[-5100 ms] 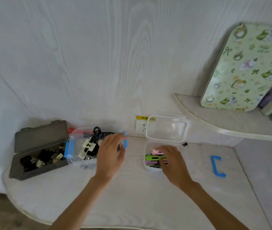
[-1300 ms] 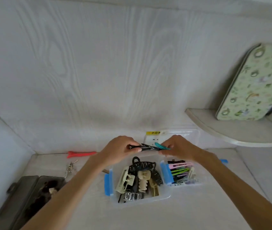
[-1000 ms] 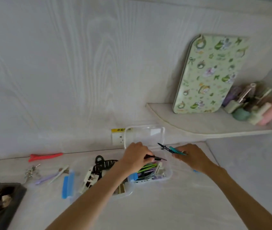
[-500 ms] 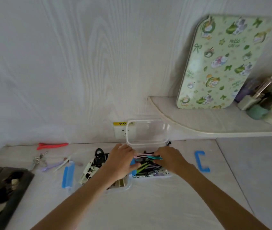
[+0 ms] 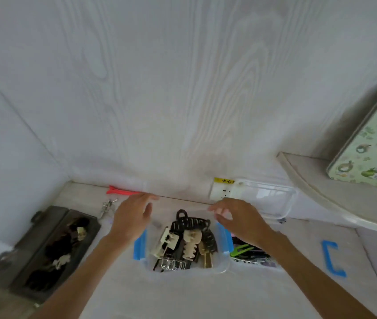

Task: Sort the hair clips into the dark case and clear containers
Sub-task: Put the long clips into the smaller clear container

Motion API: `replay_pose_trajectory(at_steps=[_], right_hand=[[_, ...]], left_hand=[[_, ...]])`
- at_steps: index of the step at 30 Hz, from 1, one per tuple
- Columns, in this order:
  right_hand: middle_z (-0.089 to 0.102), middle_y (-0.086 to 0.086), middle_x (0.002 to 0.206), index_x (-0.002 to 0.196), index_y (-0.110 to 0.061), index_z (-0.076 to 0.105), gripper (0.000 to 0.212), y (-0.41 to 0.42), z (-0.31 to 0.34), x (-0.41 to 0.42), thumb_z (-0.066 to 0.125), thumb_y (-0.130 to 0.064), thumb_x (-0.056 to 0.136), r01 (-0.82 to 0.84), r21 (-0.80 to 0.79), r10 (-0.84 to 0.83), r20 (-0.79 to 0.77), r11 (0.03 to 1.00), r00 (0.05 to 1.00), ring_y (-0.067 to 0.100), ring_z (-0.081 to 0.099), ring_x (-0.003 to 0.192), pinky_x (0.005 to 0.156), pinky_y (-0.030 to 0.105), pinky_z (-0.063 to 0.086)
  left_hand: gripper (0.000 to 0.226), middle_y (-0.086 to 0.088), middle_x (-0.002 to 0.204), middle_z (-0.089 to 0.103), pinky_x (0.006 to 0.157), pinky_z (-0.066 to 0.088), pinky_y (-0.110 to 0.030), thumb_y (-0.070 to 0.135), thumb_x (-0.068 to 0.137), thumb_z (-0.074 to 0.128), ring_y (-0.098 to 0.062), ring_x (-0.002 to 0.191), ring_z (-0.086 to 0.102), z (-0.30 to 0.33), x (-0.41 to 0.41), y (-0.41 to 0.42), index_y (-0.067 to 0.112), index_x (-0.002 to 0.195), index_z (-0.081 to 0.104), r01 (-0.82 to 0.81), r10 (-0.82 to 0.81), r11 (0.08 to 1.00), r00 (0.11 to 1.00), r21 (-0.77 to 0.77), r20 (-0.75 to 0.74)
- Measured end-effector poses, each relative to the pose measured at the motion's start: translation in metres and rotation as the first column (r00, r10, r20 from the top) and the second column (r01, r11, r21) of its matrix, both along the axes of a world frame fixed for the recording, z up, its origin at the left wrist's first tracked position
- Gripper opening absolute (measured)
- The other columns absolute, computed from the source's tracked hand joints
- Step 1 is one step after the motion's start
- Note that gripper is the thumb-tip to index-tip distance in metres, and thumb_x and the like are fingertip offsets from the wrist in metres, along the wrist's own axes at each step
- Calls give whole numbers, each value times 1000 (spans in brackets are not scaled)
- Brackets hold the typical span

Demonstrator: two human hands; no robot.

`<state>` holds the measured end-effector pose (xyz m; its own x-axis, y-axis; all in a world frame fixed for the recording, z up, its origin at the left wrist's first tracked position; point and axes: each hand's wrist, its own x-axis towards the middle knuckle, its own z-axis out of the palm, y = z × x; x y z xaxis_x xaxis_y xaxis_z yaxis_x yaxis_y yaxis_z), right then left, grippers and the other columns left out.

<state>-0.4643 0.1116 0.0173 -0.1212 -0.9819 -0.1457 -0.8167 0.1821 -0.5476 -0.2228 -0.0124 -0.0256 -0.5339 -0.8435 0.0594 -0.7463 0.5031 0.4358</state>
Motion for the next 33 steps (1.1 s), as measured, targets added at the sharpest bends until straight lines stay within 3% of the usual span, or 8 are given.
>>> replay_pose_trajectory(at_steps=[5,9,11,16,20,28,30,33], right_hand=[[58,-3,116,119,-29,58,27,-74,-10,78,48,-24,94,-130,3,130,-68,991,989,13,50,113,95,29,39],[50,0,133,130,-25,48,36,-136,-32,137,47,-24,94,-193,227,237,-186,955,954,19,47,123,100,32,37],[46,5,137,135,-19,41,46,-157,-43,155,53,-26,91,-179,377,286,-250,909,925,24,47,124,99,34,38],[45,15,131,133,-7,36,53,-174,-65,180,59,-11,85,-161,546,414,-381,822,827,30,51,117,91,35,44],[52,15,129,126,-3,46,36,-173,-71,180,51,-13,91,-105,558,392,-425,823,816,30,52,119,92,34,44],[58,15,121,118,-3,54,33,-176,-63,175,49,-24,94,-105,496,362,-456,862,813,31,56,112,90,36,46],[59,13,121,118,-6,57,28,-179,-54,168,46,-16,94,-79,469,317,-453,880,834,29,58,111,89,36,46],[58,6,123,120,-17,58,29,-174,-35,147,44,-23,95,-58,365,195,-352,929,916,27,55,112,91,36,44]], left_hand=[[31,0,120,61,91,45,-33,12,88,53,-21,108,55,-14,84,-39,22,116,61,-138,118,984,978,110,172],[28,4,119,61,89,40,-29,32,84,62,-18,108,55,-21,105,-53,26,111,62,-48,6,984,971,170,237],[33,2,119,60,91,38,-30,40,84,59,-19,110,53,-26,98,-53,26,113,58,47,-87,992,929,121,361],[42,-6,122,53,96,37,-35,38,87,57,-24,116,48,-46,84,-55,16,122,50,133,-153,988,832,77,534],[25,-3,117,61,93,38,-32,23,91,51,-21,110,54,-53,88,-66,20,115,58,127,-155,988,863,91,481],[21,6,108,67,86,41,-29,29,94,48,-15,102,58,-46,100,-84,27,107,64,133,-167,974,969,186,182],[20,9,104,67,82,45,-29,31,94,47,-13,96,59,-35,106,-91,27,104,64,100,-129,976,982,196,140],[16,15,94,68,78,50,-29,33,93,50,-8,88,61,-15,110,-99,31,97,65,54,-71,973,995,224,72]])
